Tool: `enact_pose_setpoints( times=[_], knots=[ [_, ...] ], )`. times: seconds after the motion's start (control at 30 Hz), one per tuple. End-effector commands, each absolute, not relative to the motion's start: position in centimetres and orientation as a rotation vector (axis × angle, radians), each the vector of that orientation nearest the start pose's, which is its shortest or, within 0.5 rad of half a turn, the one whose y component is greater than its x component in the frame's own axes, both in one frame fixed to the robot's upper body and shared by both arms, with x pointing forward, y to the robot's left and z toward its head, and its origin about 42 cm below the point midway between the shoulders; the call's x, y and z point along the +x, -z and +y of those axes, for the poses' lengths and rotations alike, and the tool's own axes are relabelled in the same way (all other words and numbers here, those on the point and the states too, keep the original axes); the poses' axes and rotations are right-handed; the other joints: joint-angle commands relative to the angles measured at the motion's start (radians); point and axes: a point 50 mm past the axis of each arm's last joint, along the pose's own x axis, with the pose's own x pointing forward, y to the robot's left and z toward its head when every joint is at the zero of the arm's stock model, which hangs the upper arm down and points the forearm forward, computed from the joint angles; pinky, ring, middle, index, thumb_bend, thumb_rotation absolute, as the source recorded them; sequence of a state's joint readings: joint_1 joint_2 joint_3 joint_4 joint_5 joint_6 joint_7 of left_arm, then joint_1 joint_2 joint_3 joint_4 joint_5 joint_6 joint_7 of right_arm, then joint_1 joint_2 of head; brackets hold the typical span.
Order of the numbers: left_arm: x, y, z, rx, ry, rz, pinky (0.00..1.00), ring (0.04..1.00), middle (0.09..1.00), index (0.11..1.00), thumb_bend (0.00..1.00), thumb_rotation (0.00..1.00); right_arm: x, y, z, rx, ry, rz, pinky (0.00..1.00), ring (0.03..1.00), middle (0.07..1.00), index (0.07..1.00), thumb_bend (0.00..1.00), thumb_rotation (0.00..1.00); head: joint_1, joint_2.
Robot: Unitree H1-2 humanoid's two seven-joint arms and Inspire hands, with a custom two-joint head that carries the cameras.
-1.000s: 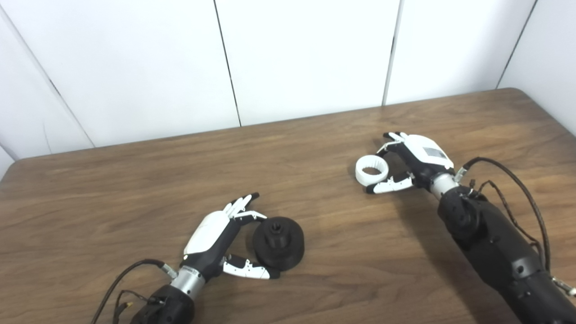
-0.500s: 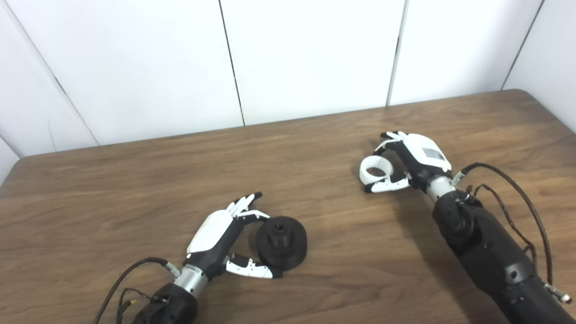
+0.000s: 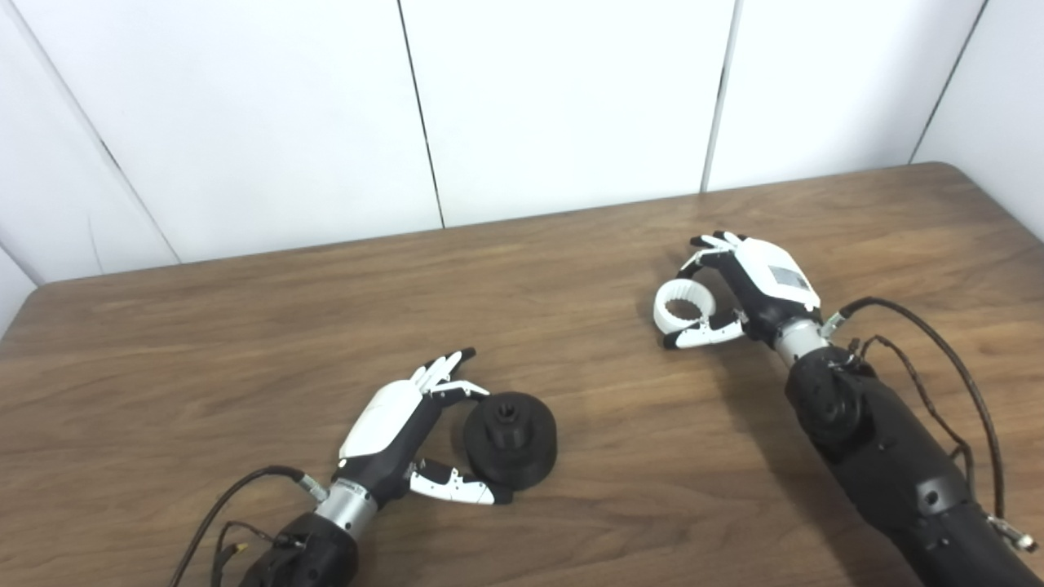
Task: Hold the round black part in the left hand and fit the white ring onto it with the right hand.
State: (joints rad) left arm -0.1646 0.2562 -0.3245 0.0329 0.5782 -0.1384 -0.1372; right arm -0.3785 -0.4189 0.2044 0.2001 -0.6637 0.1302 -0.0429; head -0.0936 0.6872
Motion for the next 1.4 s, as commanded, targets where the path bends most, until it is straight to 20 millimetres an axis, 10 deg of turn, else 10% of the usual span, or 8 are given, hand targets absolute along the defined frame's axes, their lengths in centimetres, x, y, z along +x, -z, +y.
enact_pose_setpoints(
  times=[0.0,0.83,1.37],
  knots=[
    [32.6,-13.4,19.1,0.879,0.475,-0.294,1.0,1.0,1.0,0.626,0.97,0.39,40.8,-19.5,-29.6,-1.126,0.031,-0.194,1.0,0.963,0.891,0.573,0.76,0.28,-0.001,0.001],
    [32.5,-13.2,18.7,0.872,0.474,-0.302,1.0,1.0,1.0,0.624,0.97,0.38,38.8,-26.7,-27.2,-1.052,0.054,-0.452,1.0,0.96,0.892,0.571,0.81,0.33,-0.003,0.01],
    [32.7,-13.4,18.4,0.869,0.467,-0.299,1.0,1.0,1.0,0.627,0.97,0.39,35.3,-26.9,-25.6,-1.029,-0.016,-0.494,1.0,0.972,0.899,0.576,0.81,0.36,0.022,0.023]
  ],
)
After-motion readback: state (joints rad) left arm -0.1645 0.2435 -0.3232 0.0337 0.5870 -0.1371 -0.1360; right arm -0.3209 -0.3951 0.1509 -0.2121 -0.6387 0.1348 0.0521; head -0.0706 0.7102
